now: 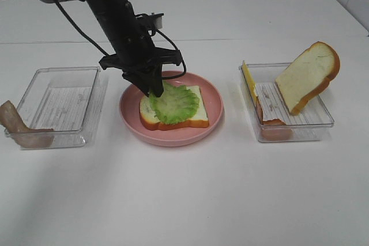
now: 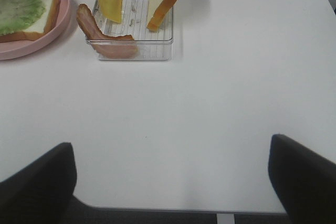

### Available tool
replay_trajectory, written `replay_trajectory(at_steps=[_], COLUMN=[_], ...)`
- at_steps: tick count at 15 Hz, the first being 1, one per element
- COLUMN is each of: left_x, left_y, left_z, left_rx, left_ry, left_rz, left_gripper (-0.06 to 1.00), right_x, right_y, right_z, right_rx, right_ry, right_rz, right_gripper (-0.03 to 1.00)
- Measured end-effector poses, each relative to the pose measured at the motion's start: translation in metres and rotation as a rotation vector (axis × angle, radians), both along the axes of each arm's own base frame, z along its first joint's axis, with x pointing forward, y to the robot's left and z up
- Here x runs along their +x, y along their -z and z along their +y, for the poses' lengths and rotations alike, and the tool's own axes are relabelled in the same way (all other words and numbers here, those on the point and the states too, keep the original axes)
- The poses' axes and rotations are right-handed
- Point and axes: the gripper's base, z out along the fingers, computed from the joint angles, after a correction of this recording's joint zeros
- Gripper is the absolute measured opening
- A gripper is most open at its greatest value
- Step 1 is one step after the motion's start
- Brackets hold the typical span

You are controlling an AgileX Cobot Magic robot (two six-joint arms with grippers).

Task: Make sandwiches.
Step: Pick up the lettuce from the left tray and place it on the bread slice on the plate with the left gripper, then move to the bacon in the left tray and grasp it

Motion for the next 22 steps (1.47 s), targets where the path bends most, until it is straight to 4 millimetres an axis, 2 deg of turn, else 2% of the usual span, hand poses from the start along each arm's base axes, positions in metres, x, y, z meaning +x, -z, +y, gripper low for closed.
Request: replay_trajectory(at_steps=[3,4,5,9,12,15,16,19,22], left_x=[0.002,0.005,0.008,0.002,-0.025,-0.064,-0.085,-0.096,-0.099], left_y=[-0.015,-0.025,-0.036,-0.077,-0.109,-0.145,-0.156,-0.145,-0.121], left_z=[-0.001,-0.002,-0.003,0.003,0.033,0.084,0.129,0.171,0.194], left_rx=[0.002,-0.006,-0.018,-0.009,0.161,0.245,0.281,0.321,0.339], left_ry=[0.022,0.025,0.025,0.032,0.057,0.009,-0.085,-0.173,-0.207], left_rz=[-0.004,-0.031,-0.066,-0.161,-0.232,-0.257,-0.242,-0.175,-0.081], left_gripper=[0.71,0.81,0.85,0.87,0.87,0.87,0.87,0.87,0.87], right_x=[0.000,0.000,0.000,0.000,0.000,0.000,0.000,0.000,0.000], right_y=[0.000,0.000,0.000,0.000,0.000,0.000,0.000,0.000,0.000], right_z=[0.000,0.000,0.000,0.000,0.000,0.000,0.000,0.000,0.000], right_rx=[0.000,0.000,0.000,0.000,0.000,0.000,0.000,0.000,0.000], right_ry=[0.000,0.000,0.000,0.000,0.000,0.000,0.000,0.000,0.000], right_rz=[0.000,0.000,0.000,0.000,0.000,0.000,0.000,0.000,0.000], right_gripper=[0.96,0.96,0.96,0.96,0.96,0.96,0.96,0.96,0.96])
